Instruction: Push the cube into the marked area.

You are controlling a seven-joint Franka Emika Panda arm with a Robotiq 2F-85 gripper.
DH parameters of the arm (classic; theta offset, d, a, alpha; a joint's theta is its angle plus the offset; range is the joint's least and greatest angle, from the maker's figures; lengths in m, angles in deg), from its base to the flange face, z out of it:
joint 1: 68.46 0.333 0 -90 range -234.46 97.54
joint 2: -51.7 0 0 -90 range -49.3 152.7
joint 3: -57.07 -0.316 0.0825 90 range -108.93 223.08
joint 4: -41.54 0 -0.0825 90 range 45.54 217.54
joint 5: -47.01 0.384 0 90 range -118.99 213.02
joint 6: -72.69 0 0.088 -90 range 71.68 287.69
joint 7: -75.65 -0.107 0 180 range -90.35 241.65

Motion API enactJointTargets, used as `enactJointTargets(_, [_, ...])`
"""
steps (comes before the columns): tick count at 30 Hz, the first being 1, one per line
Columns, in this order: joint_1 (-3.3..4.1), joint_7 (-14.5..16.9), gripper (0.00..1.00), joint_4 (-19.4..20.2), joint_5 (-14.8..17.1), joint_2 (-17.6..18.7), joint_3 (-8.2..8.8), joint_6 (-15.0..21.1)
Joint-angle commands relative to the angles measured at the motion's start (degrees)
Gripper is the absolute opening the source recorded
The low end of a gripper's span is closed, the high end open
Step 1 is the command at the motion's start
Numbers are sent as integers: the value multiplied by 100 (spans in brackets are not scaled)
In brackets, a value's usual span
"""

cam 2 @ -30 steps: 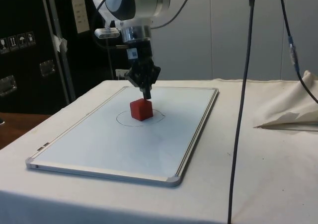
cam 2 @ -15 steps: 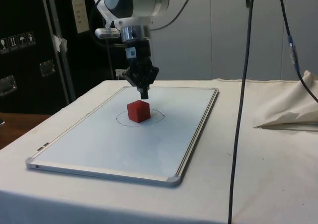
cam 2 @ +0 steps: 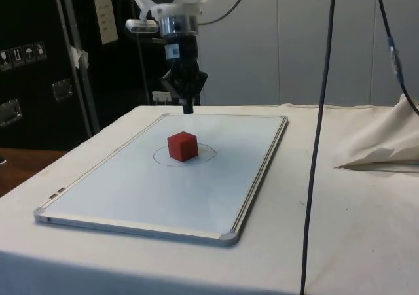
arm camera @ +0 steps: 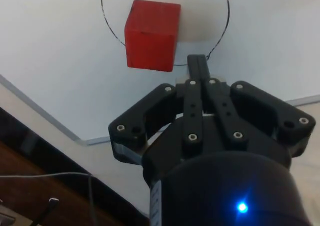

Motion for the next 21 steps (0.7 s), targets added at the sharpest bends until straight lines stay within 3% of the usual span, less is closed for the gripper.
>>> enactJointTargets(1, [-40, 149, 0, -11, 23, -57, -6, -52])
enactJointTargets(4, [-86, 390, 0, -23, 52, -109, 11, -80])
enactJointTargets(5, [-46, 309, 0, -11, 23, -69, 29, -23])
enactJointTargets(6, [-97, 447, 0, -23, 52, -120, 11, -86])
enactJointTargets(11, [-155, 791, 0, -34, 103, -172, 29, -97])
enactJointTargets(16, [-155, 963, 0, -29, 120, -166, 40, -29])
enactJointTargets(21, [-109, 1066, 0, 0, 46, -149, 63, 166])
